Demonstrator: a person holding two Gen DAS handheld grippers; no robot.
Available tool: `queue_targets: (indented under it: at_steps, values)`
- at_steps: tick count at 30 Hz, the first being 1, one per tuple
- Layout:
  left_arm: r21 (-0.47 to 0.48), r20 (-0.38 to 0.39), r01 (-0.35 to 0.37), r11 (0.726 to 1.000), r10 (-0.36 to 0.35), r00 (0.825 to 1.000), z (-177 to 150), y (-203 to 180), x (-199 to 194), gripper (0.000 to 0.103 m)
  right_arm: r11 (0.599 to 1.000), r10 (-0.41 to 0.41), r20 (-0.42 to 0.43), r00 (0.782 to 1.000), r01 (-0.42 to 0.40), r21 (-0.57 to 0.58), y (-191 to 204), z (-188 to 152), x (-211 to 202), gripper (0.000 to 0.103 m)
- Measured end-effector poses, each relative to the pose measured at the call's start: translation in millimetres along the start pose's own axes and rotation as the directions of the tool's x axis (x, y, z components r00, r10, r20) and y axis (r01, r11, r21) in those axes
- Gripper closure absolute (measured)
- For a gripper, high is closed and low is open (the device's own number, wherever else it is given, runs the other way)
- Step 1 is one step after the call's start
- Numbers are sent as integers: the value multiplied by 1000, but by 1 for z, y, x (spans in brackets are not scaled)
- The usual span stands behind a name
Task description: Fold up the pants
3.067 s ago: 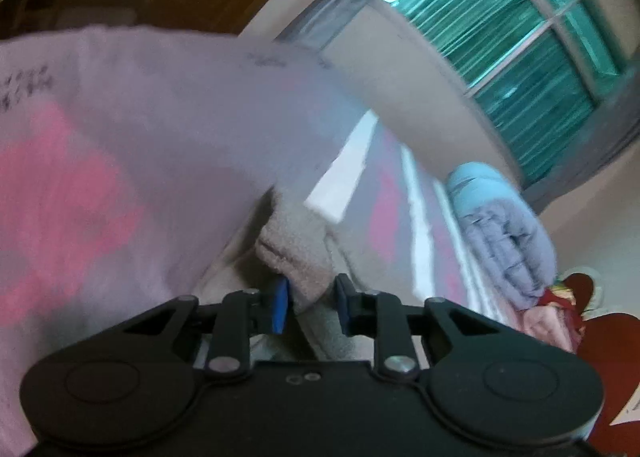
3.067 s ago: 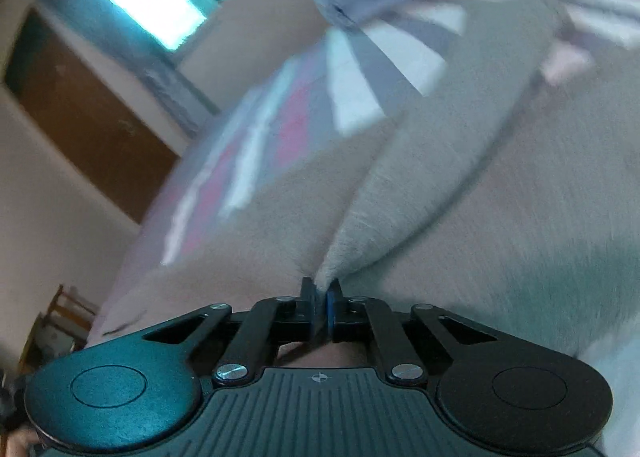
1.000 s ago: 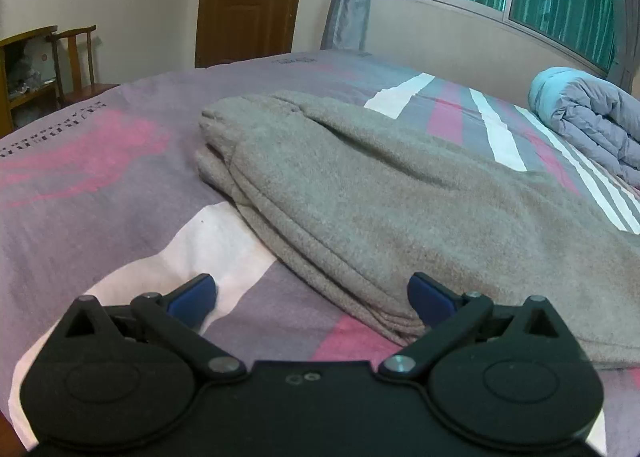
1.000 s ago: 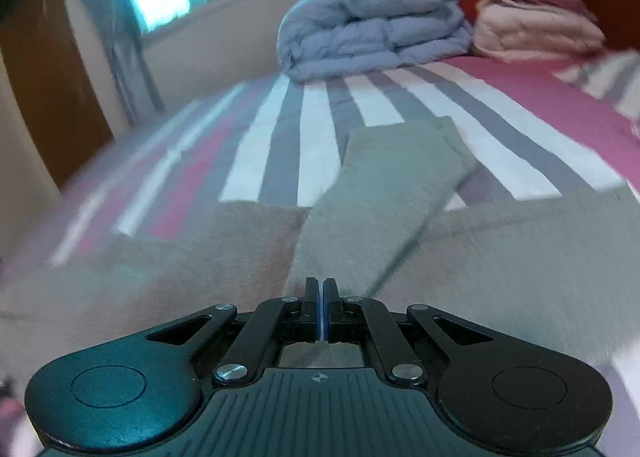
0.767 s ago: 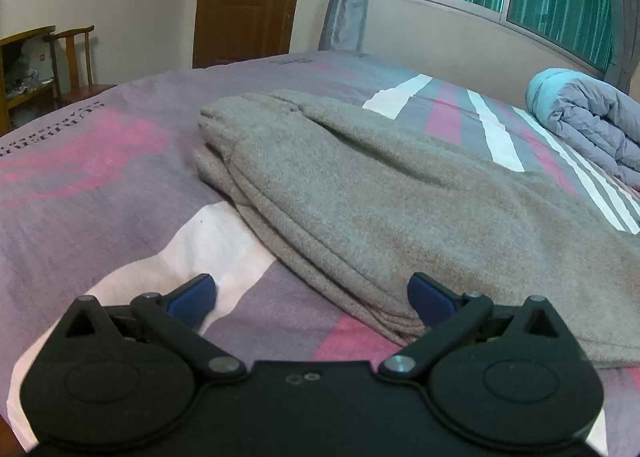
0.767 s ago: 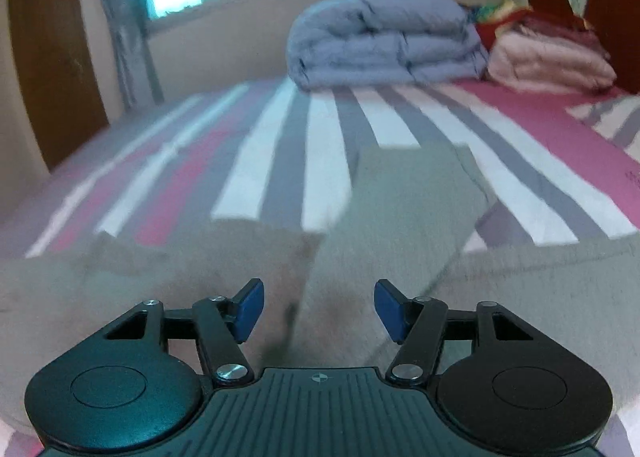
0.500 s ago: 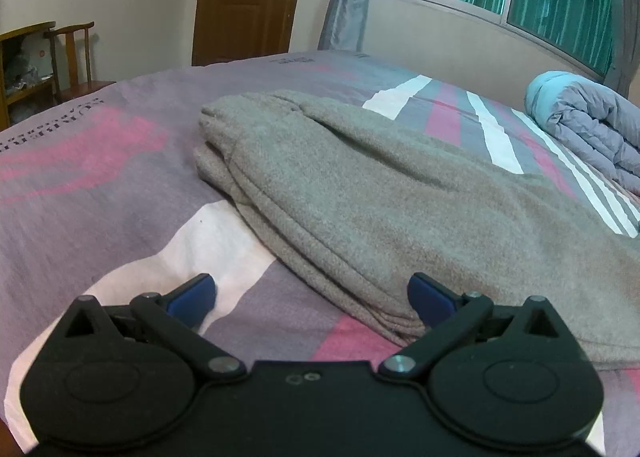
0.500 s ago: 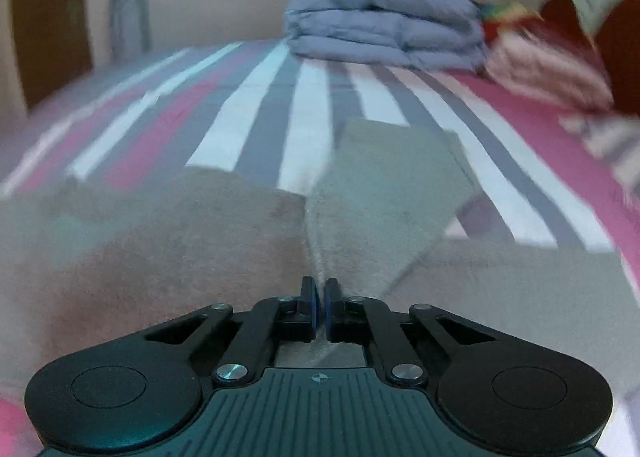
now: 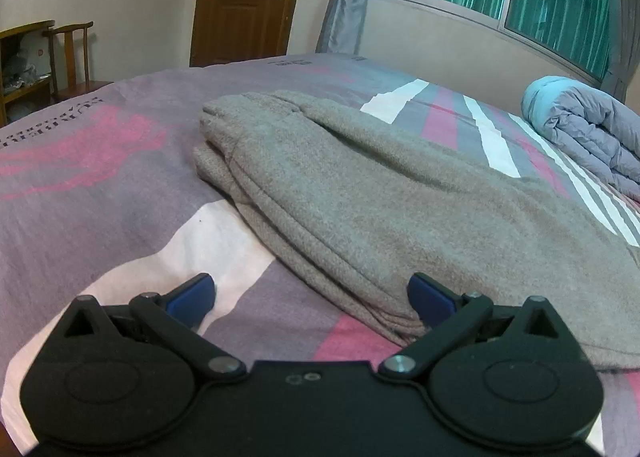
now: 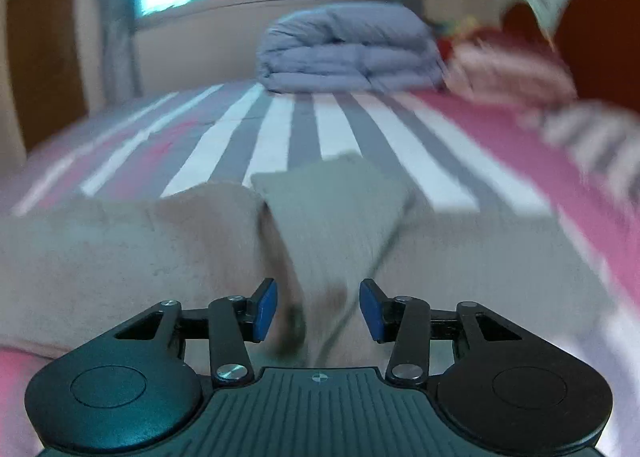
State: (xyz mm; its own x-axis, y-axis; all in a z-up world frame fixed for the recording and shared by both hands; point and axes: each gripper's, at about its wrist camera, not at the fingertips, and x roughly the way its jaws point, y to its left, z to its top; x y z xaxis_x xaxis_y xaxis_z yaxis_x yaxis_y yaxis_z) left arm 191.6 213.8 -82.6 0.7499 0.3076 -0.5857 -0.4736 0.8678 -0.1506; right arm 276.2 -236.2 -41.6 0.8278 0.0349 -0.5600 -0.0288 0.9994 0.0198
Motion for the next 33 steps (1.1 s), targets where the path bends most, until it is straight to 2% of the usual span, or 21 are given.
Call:
queue_targets:
  at_steps: [4,7,8,9,10,11,13,14,15,17,18,19,21,23,24,26,27,28,30,33]
  values:
    - [1,-3,2,1000,-2,1000,1,0,0,6,973,-30,11,999,32,-229,25,22,34,58]
    - [3,-6,5,1000,-5,1000,2,1,1,6,947,-50,-11,999,44,-317,29,27,63,59]
    - [3,-6,6,1000,-6,1000,2,1,1,6,949,-50,-13,999,43,-312,23,30,69,63]
    - [2,-5,6,1000,-6,1000,2,1,1,6,956,-44,-10,999,39,-292,16,33,71,93]
    - [0,-5,6,1000,-6,1000,1,1,1,6,965,-37,-18,999,31,-261,8,31,71,101]
    - [0,-4,6,1000,-6,1000,1,1,1,6,979,-35,-19,999,31,-201,-7,30,68,101]
    - [0,-3,6,1000,-6,1000,1,1,1,6,999,-32,16,999,32,29,-49,32,53,101]
    - [0,-3,8,1000,-8,1000,1,1,0,6,989,-45,31,999,40,144,-69,30,43,101]
    - [0,-3,9,1000,-9,1000,1,1,1,6,952,-48,44,998,32,306,-97,21,33,101]
    - [-1,-4,8,1000,-8,1000,1,1,1,6,839,-40,11,999,27,544,-142,-7,25,103]
    - [-2,-4,8,1000,-8,1000,1,1,1,6,814,-79,-37,996,86,575,-153,-21,27,103]
    - [-2,-4,7,1000,-7,1000,1,1,1,6,793,-68,-63,996,92,603,-164,-35,31,102]
    - [-1,-3,8,1000,-8,1000,1,1,1,6,728,20,-19,1000,-2,686,-183,-54,31,102]
    - [-1,-2,5,1000,-5,1000,1,1,1,6,719,2,27,1000,-21,694,-191,-54,23,102]
    - [-1,-1,5,1000,-5,1000,1,1,1,6,720,9,58,998,-47,692,-194,-51,22,102]
    - [-3,0,6,1000,-6,1000,1,1,0,6,724,60,89,994,-105,682,-195,-42,27,89]
    - [-2,-1,5,1000,-5,1000,1,1,0,6,724,66,79,995,-103,683,-196,-38,32,65]
    - [-2,0,5,1000,-5,1000,1,1,0,6,726,52,65,997,-82,683,-197,-33,38,50]
    - [-1,-1,4,1000,-4,1000,1,0,0,6,716,29,76,997,-74,694,-204,-30,42,50]
    - [-1,1,4,1000,-4,1000,0,1,0,6,614,84,97,992,-128,778,-225,-39,49,50]
